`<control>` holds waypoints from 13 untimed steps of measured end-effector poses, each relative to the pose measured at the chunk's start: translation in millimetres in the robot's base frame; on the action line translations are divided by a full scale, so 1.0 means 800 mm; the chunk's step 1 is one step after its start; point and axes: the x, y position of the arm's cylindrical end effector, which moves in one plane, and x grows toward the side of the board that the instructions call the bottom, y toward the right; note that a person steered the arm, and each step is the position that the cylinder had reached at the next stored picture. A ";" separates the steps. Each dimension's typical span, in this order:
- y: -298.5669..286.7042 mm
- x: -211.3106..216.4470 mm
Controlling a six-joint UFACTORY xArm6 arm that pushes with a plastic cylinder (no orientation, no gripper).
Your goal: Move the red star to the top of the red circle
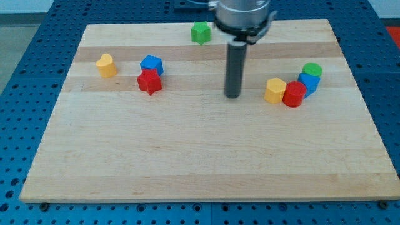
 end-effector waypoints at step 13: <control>-0.074 0.003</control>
